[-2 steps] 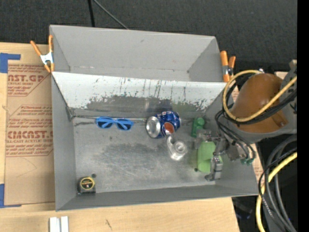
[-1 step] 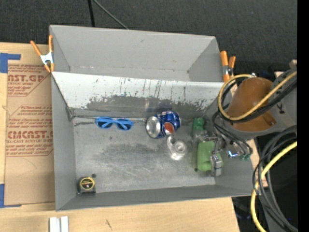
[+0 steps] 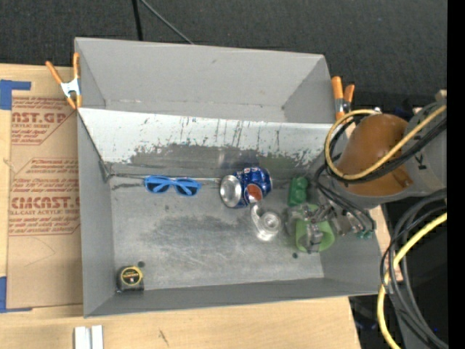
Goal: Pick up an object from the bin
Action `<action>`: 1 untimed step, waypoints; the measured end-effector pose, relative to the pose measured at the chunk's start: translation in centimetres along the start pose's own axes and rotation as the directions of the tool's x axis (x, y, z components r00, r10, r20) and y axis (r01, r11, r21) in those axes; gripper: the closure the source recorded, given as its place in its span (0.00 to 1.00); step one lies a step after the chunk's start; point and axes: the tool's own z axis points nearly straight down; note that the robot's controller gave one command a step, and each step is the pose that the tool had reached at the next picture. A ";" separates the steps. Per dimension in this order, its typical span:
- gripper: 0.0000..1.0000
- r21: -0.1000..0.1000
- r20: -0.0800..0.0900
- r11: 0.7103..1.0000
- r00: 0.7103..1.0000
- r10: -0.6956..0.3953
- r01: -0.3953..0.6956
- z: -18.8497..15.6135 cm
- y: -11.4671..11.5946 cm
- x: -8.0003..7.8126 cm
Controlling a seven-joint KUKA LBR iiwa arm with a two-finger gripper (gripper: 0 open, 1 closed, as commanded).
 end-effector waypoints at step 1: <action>1.00 0.020 0.008 1.000 1.000 -0.011 0.011 -11.4 -3.2 -2.1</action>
Offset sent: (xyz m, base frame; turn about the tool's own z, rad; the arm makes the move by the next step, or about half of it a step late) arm 0.0243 -0.0280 0.1087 -0.0117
